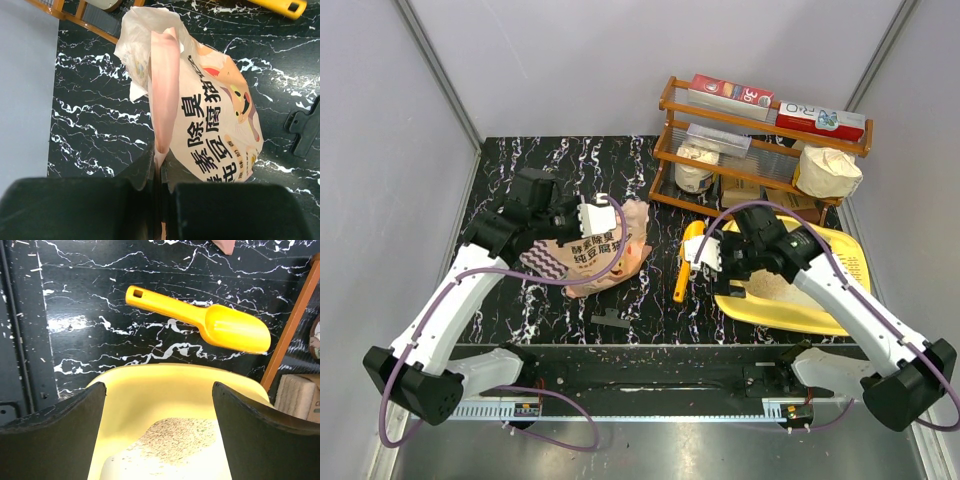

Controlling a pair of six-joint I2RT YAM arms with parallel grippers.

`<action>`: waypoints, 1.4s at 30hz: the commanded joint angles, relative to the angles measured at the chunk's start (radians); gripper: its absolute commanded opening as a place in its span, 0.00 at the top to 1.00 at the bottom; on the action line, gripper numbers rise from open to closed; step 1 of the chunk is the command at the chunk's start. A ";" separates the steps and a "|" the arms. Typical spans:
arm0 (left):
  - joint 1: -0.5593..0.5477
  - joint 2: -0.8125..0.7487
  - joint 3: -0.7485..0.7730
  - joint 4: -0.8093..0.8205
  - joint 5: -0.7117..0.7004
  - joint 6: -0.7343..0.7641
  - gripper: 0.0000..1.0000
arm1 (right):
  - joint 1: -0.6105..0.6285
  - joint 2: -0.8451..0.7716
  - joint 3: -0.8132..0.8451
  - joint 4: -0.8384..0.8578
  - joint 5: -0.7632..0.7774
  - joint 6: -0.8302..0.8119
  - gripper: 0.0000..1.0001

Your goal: Fill the litter box with clean litter

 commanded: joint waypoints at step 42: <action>0.021 0.090 0.039 0.167 0.016 -0.248 0.91 | 0.090 0.688 0.677 0.335 0.166 1.084 0.72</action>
